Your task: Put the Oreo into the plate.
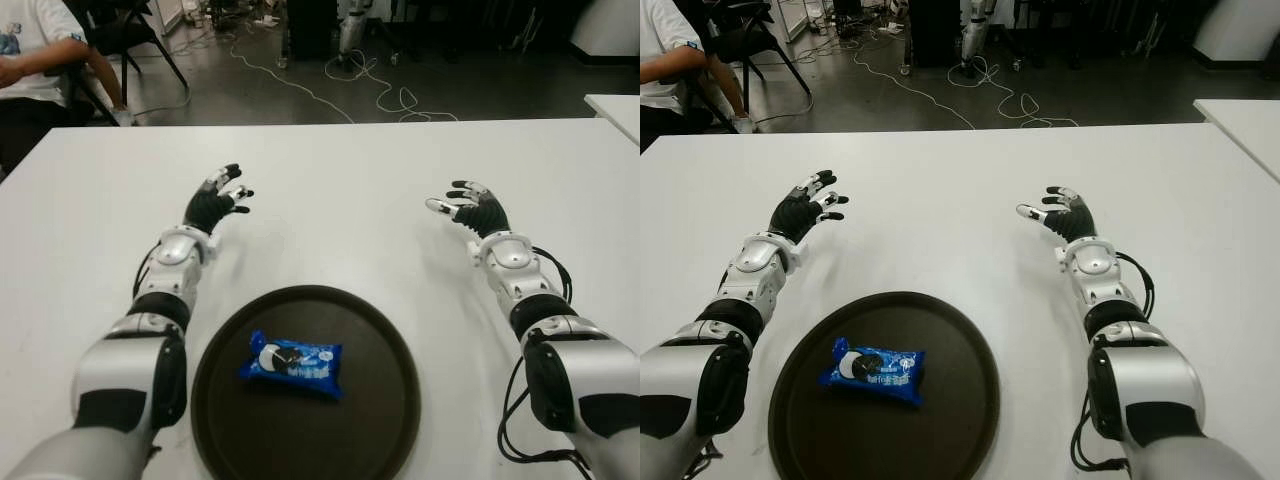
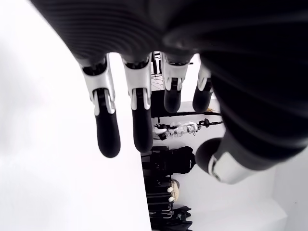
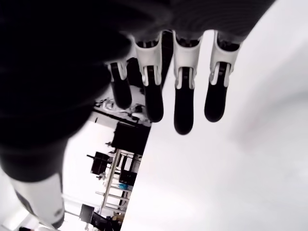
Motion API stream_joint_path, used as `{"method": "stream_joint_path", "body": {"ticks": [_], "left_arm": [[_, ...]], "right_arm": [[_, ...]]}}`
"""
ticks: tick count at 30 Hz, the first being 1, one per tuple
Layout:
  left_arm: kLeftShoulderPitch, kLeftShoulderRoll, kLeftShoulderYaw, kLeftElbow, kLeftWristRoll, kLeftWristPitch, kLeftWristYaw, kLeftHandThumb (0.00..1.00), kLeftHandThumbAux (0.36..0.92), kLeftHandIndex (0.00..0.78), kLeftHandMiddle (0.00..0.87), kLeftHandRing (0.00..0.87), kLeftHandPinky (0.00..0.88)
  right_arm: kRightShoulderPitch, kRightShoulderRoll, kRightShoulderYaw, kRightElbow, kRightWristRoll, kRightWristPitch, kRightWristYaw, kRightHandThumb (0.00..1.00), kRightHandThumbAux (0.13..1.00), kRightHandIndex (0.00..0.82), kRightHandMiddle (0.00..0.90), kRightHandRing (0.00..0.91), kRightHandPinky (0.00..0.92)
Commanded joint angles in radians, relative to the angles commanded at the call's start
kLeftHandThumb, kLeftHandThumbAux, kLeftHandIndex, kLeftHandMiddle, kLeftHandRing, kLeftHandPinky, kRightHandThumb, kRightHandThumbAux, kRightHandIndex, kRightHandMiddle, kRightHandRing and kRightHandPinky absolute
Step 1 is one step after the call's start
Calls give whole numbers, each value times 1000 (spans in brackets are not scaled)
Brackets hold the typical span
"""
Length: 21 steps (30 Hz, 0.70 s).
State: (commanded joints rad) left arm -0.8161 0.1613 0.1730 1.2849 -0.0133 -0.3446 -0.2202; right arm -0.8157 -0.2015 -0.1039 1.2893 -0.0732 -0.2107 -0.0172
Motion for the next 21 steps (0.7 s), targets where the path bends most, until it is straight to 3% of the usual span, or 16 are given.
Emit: {"method": "stream_joint_path", "body": {"ticks": [21], "left_arm": [[0,4,-10,1,12,0,4,261,650,38,104,243,379]], "right_arm": [[-4,5,-29,-5,17,13,21,0,664,189,262,285,320]]}}
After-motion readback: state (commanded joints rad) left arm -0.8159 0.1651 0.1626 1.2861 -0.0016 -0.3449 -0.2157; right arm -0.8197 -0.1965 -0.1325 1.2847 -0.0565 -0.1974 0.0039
